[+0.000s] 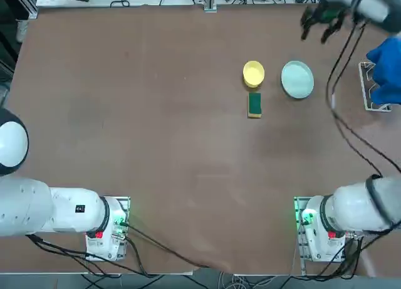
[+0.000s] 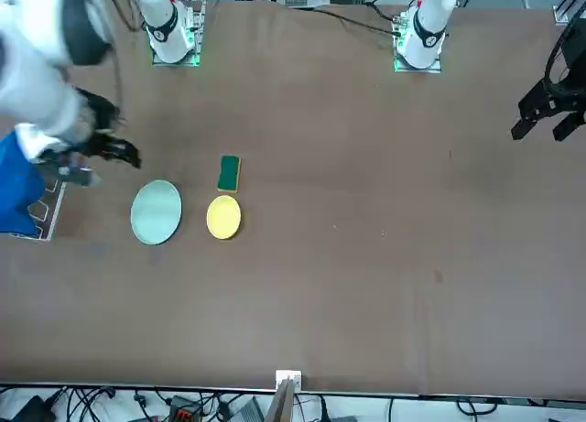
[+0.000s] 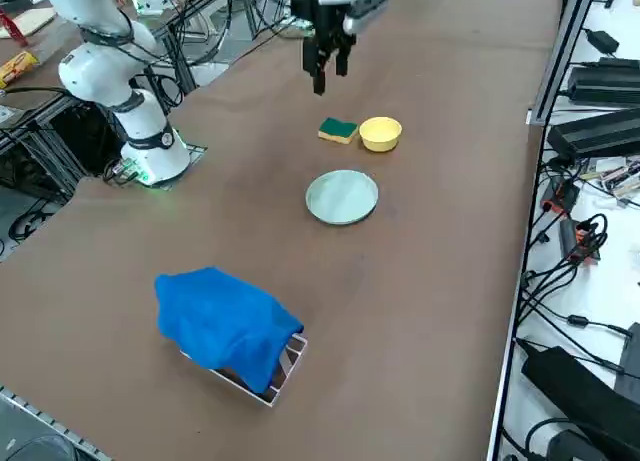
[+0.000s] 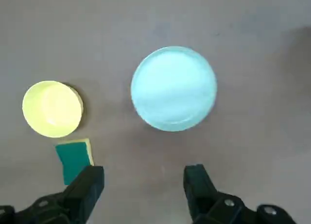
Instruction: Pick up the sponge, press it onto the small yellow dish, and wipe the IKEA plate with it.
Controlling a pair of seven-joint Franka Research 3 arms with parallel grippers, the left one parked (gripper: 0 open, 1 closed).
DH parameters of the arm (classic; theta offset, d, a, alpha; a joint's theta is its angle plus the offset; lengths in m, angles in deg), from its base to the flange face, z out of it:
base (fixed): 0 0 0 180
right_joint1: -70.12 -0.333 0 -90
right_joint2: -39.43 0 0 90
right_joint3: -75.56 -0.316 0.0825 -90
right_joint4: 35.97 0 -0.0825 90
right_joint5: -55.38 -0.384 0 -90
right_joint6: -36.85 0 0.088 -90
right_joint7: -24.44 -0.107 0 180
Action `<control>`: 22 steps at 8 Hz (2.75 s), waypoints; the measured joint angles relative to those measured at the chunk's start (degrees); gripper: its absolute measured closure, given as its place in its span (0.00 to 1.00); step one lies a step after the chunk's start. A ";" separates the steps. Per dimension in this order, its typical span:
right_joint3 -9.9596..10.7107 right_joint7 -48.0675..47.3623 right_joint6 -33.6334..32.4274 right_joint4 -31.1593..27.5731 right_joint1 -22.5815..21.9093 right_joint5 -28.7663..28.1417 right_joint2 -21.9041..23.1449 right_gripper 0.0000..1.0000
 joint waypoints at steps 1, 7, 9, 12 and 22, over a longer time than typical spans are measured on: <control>-0.08 -3.99 5.30 -5.14 -2.42 0.01 0.70 0.00; -0.07 -9.67 16.04 -9.98 -10.78 0.01 -5.12 0.00; -0.08 -9.53 16.69 -9.95 -13.89 0.04 -7.51 0.00; -0.08 -8.23 17.00 -9.95 -15.73 0.06 -9.78 0.00; -0.04 -13.88 25.55 -9.84 -17.82 0.03 -17.72 0.00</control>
